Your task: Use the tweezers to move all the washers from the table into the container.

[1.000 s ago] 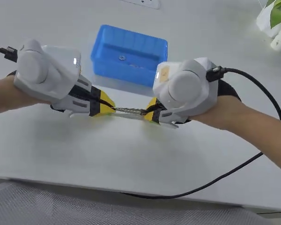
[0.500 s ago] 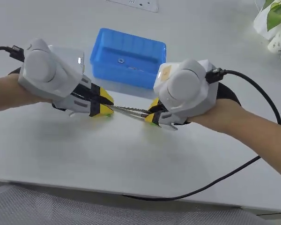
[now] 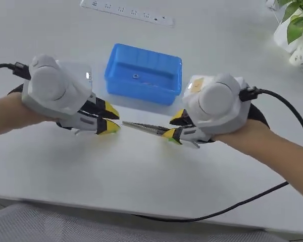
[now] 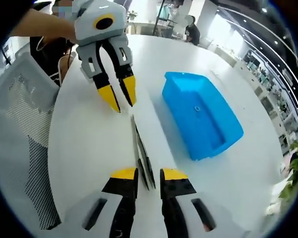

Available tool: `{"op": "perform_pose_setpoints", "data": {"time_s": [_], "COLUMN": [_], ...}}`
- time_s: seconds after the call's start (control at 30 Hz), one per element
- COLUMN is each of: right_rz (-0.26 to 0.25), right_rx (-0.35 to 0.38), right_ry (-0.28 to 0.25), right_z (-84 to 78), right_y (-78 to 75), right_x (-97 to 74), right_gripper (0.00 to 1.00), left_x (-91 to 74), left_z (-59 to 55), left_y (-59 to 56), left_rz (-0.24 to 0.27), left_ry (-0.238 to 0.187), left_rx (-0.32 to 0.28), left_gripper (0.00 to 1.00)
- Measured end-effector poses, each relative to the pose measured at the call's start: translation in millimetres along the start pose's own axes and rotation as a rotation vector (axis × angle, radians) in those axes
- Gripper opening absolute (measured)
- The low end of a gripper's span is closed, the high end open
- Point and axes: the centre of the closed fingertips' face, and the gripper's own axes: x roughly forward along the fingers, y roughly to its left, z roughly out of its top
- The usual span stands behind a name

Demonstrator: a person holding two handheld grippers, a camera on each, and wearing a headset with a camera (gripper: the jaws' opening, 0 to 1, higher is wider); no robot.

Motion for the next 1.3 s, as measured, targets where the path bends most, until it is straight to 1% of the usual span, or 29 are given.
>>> {"op": "perform_pose_setpoints", "data": {"time_s": [0.03,0.07,0.1,0.13,0.17,0.2,0.23,0.27,0.3,0.33,0.37,0.4,0.43,0.47,0.5,0.57,0.6,0.67,0.7,0.8,0.83,0.87,0.93,0.97,1.03,1.13,1.23,1.27,1.3], "right_rz": [-0.01,-0.027,-0.041,-0.066,-0.085,-0.117,-0.135,-0.15,-0.176,-0.195,-0.215,-0.231,-0.258,-0.268,-0.283,-0.305,-0.328,-0.344,-0.367,-0.408,-0.413,-0.422,-0.441,-0.438,-0.456,-0.457,-0.453,-0.457,-0.448], "right_rx": [0.024,0.048,0.064,0.076,0.084,0.099,0.122,0.146,0.18,0.204,0.246,0.282,0.331,0.356,0.39,0.42,0.438,0.449,0.467,0.493,0.491,0.498,0.532,0.54,0.54,0.533,0.515,0.524,0.545], "right_ry": [-0.019,-0.051,-0.066,-0.079,-0.092,-0.112,-0.128,-0.145,-0.181,-0.202,-0.239,-0.262,-0.3,-0.323,-0.348,-0.371,-0.379,-0.394,-0.417,-0.433,-0.441,-0.447,-0.487,-0.504,-0.49,-0.512,-0.524,-0.538,-0.553], "right_z": [2.4,5.7,7.0,7.2,7.5,7.3,6.9,6.1,5.9,5.1,4.1,2.5,1.2,0.8,-0.7,-2.8,-5.0,-6.4,-6.4,-10.0,-10.7,-11.6,-11.5,-11.3,-12.9,-7.7,-4.3,-4.2,-3.2], "right_y": [-0.5,-2.1,-2.9,-4.1,-5.4,-7.2,-7.7,-7.3,-7.1,-7.1,-5.5,-4.4,-3.3,-1.5,1.2,5.0,6.7,10.6,11.4,14.6,17.9,19.4,21.6,24.7,27.6,32.0,37.3,37.9,39.1], "right_x": [-3.2,-7.8,-11.3,-17.3,-21.6,-28.8,-34.3,-40.1,-49.7,-56.5,-66.7,-73.8,-83.9,-89.9,-98.4,-109.3,-116.4,-125.2,-132.2,-145.3,-150.5,-154.2,-162.4,-166.5,-170.5,-178.8,-182.8,-184.9,-185.1], "right_gripper": [0.18,0.18,0.18,0.18,0.18,0.18,0.18,0.18,0.18,0.18,0.18,0.18,0.18,0.18,0.18,0.18,0.18,0.18,0.18,0.18,0.18,0.18,0.19,0.19,0.23,0.25,0.29,0.3,0.31], "left_x": [-5.1,-12.2,-17.3,-25.4,-31.8,-41.1,-48.6,-55.9,-66.4,-73.0,-82.7,-88.2,-93.3,-100.7,-106.3,-111.8,-113.7,-116.9,-118.2,-119.2,-119.3,-119.2,-119.0,-119.1,-120.5,-122.5,-123.3,-123.7,-124.2], "left_z": [0.0,1.7,3.9,7.2,11.2,18.6,22.2,26.7,34.5,37.7,44.4,49.0,51.9,53.4,54.1,56.1,57.2,58.2,57.1,53.6,53.4,53.2,53.0,53.5,56.5,60.2,59.3,58.9,57.9], "left_y": [0.8,2.2,2.1,3.5,5.0,6.1,7.3,7.8,6.5,4.5,0.9,-3.0,-6.5,-9.9,-13.9,-21.0,-25.3,-37.8,-44.0,-56.5,-59.6,-65.1,-70.6,-73.3,-77.7,-79.3,-77.9,-77.1,-75.7], "left_rz": [0.025,0.066,0.091,0.137,0.174,0.222,0.263,0.298,0.339,0.362,0.393,0.399,0.407,0.433,0.45,0.462,0.462,0.462,0.469,0.474,0.473,0.464,0.458,0.45,0.451,0.459,0.482,0.492,0.505], "left_ry": [0.007,0.006,-0.002,-0.016,-0.036,-0.079,-0.098,-0.121,-0.167,-0.187,-0.234,-0.262,-0.28,-0.289,-0.295,-0.315,-0.319,-0.318,-0.309,-0.287,-0.283,-0.266,-0.263,-0.263,-0.274,-0.305,-0.302,-0.3,-0.295], "left_rx": [-0.006,-0.017,-0.034,-0.066,-0.091,-0.143,-0.183,-0.207,-0.25,-0.29,-0.342,-0.361,-0.373,-0.381,-0.412,-0.46,-0.464,-0.457,-0.45,-0.453,-0.453,-0.436,-0.444,-0.451,-0.452,-0.481,-0.503,-0.508,-0.519], "left_gripper": [0.16,0.16,0.16,0.16,0.16,0.16,0.16,0.16,0.16,0.16,0.16,0.16,0.16,0.16,0.16,0.16,0.17,0.18,0.19,0.22,0.24,0.25,0.29,0.3,0.34,0.36,0.44,0.46,0.48]}}
